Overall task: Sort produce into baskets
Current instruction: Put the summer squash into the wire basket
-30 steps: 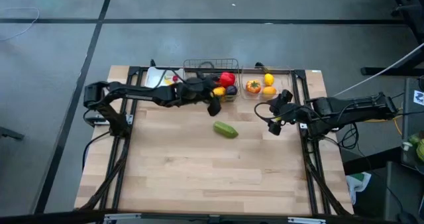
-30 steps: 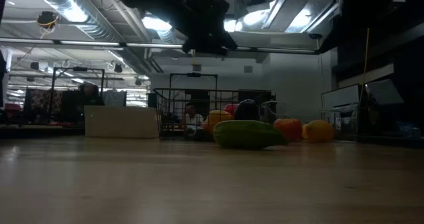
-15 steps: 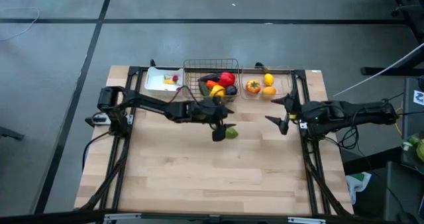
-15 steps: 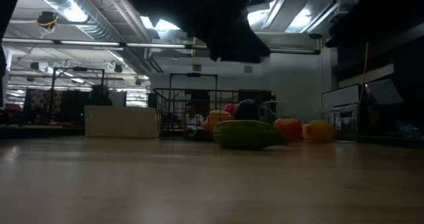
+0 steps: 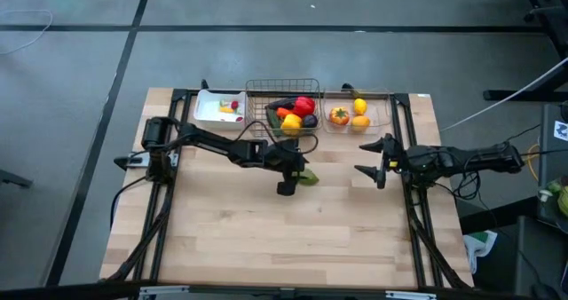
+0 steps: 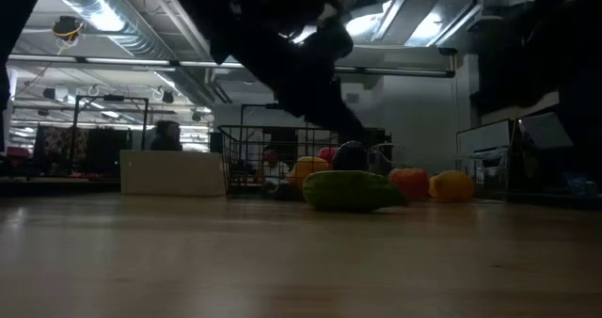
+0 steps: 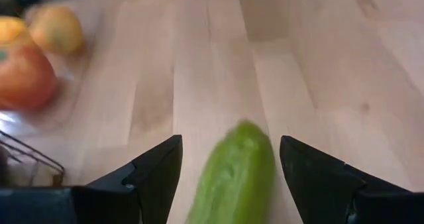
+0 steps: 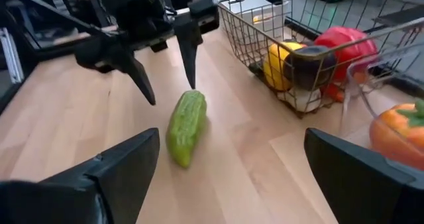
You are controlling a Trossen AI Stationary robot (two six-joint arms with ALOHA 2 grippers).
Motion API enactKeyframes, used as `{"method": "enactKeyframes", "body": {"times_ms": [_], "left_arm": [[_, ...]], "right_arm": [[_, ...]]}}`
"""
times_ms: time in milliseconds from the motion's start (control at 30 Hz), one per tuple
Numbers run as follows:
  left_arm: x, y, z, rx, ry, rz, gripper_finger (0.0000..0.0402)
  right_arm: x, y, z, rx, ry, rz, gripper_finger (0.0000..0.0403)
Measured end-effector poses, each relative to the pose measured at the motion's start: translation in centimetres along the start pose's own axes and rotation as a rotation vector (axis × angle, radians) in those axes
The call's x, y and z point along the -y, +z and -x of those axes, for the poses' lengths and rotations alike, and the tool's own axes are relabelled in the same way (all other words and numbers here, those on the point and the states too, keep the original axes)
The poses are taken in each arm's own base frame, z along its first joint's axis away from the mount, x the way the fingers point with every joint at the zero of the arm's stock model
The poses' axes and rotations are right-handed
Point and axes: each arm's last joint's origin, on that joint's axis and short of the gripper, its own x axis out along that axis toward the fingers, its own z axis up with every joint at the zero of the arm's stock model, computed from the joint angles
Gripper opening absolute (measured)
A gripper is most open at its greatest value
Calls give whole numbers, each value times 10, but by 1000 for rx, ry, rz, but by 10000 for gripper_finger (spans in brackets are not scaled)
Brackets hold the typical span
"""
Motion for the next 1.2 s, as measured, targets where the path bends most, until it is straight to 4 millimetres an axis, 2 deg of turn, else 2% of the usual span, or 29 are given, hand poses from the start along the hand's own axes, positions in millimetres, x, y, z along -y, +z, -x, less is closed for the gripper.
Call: {"method": "enactKeyframes", "body": {"times_ms": [233,733,1200], "left_arm": [[-1,-11,-5,-76,-9,-25,251],[-3,-11,-5,-73,3,-16,251],[-3,-11,-5,-73,3,-11,251]], "right_arm": [[3,-11,-1,12,4,-27,372],[5,-40,-13,-51,37,-47,372],[4,-35,-9,62,114,5,372]]}}
